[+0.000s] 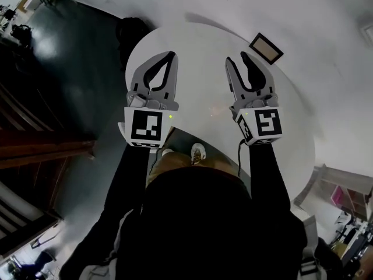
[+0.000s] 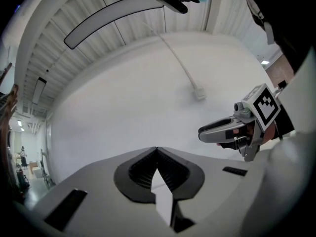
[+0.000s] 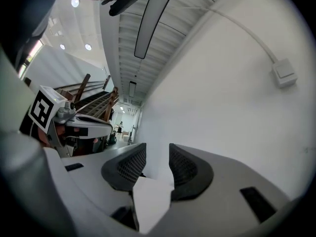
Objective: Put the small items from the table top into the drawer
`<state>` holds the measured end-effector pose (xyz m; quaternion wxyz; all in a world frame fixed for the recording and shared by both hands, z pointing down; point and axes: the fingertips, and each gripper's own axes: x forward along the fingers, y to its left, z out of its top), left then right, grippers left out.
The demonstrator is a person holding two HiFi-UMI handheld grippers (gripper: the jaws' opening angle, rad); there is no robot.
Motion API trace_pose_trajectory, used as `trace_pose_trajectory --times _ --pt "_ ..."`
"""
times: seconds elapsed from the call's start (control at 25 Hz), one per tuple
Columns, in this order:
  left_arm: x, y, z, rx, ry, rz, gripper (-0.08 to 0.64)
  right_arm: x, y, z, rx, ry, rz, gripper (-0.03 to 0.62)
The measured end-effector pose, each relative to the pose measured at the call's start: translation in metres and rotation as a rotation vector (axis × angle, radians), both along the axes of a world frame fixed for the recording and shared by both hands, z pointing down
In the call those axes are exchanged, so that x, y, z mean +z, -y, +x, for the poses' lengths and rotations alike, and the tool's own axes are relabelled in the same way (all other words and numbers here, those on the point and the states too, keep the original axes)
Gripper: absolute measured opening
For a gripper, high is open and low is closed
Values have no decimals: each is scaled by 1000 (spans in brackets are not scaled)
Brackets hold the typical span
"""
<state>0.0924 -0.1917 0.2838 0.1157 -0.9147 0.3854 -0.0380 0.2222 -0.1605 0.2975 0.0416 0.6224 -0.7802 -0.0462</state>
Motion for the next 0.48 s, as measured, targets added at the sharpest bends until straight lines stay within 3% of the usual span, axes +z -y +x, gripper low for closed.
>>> trace_pose_trajectory --times 0.2,0.48 --pt "13 -8 33 32 0 -23 15 5 -13 36 26 -31 8 160" --pt "14 -25 58 73 -4 -26 15 4 -26 50 33 -31 9 160"
